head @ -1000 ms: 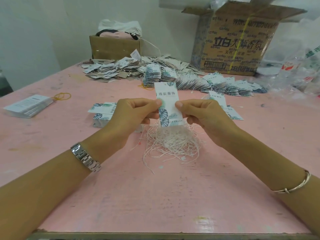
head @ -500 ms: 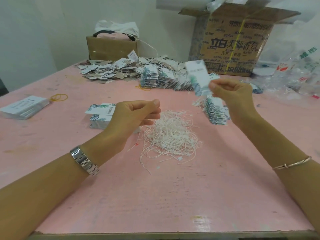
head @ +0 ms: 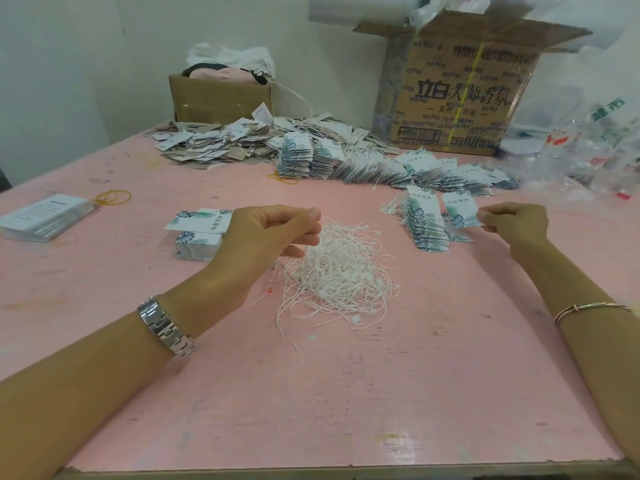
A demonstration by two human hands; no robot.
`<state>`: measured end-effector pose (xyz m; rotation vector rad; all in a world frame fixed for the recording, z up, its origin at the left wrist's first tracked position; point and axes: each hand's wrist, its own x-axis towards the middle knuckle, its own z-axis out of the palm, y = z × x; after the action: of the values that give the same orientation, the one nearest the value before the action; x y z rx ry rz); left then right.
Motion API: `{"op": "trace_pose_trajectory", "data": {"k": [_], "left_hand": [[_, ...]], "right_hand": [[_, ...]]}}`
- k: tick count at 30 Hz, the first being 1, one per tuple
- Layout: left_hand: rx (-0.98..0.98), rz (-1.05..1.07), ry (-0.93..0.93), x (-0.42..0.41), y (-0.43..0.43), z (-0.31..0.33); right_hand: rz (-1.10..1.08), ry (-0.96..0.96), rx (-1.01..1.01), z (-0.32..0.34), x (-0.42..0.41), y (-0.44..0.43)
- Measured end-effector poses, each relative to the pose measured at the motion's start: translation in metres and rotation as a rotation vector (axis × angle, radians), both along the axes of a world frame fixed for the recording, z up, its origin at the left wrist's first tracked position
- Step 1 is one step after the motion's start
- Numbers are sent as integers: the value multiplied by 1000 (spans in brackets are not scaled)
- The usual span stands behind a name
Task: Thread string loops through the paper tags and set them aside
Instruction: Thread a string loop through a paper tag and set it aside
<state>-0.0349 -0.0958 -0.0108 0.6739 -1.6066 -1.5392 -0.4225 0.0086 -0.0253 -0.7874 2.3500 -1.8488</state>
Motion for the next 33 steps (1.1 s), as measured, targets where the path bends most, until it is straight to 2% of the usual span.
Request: {"op": "trace_pose_trajectory", "data": {"k": [8, 15, 25, 28, 33], "left_hand": [[-9, -3, -3, -1, 1, -1], [-19, 0, -18, -1, 0, -1], [-101, 14, -54, -1, -2, -4], [-156, 23, -64, -1, -4, -5], [-283, 72, -96, -2, -6, -9]], "right_hand": [[57, 44, 106, -2, 15, 0], [58, 326, 354, -1, 13, -3], [77, 427, 499, -2, 15, -7], [29, 474, 478, 2, 22, -9], [24, 658, 301, 25, 66, -19]]}}
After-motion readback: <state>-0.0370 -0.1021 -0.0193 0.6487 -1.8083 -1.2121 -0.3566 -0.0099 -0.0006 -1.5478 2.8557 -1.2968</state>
